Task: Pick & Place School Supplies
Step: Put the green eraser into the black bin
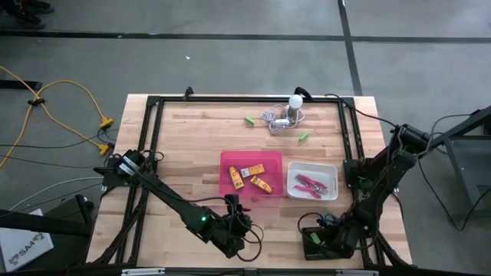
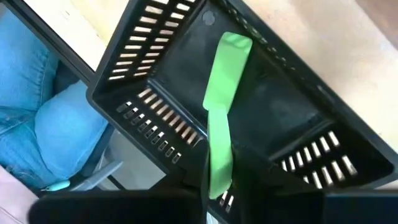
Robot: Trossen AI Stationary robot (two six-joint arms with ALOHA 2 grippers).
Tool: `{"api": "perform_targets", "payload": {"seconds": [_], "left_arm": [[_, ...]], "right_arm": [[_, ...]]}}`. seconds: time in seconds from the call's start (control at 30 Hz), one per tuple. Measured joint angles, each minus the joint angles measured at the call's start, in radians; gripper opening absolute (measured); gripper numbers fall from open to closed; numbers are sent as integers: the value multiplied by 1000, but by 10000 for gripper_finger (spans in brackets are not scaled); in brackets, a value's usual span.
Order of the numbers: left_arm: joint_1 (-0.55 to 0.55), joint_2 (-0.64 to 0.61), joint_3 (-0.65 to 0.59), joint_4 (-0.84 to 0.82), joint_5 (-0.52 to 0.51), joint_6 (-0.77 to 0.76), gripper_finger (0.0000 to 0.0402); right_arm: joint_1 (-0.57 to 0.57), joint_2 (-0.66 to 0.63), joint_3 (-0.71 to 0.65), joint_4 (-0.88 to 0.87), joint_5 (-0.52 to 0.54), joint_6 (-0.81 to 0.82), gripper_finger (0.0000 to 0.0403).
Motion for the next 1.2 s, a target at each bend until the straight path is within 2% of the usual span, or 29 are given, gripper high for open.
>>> {"api": "perform_targets", "payload": {"seconds": [0.33, 0.5, 0.7, 0.9, 1.07, 1.2], "left_arm": [[0, 0, 0, 1, 5, 0, 187], [0, 0, 0, 1, 4, 0, 187], [0, 0, 0, 1, 4, 0, 187], [0, 0, 0, 0, 4, 0, 187], [0, 0, 0, 0, 3, -9, 187], [8, -5, 0, -17, 4, -116, 187]], "right_arm": [[-1, 5, 0, 1, 9, -4, 103], [-2, 5, 0, 1, 10, -16, 118], [-34, -2, 0, 2, 26, -70, 113], [-99, -67, 0, 56, -25, -157, 100], [-189, -126, 0, 40, -33, -276, 92], [-313, -155, 0, 18, -47, -413, 88]]}}
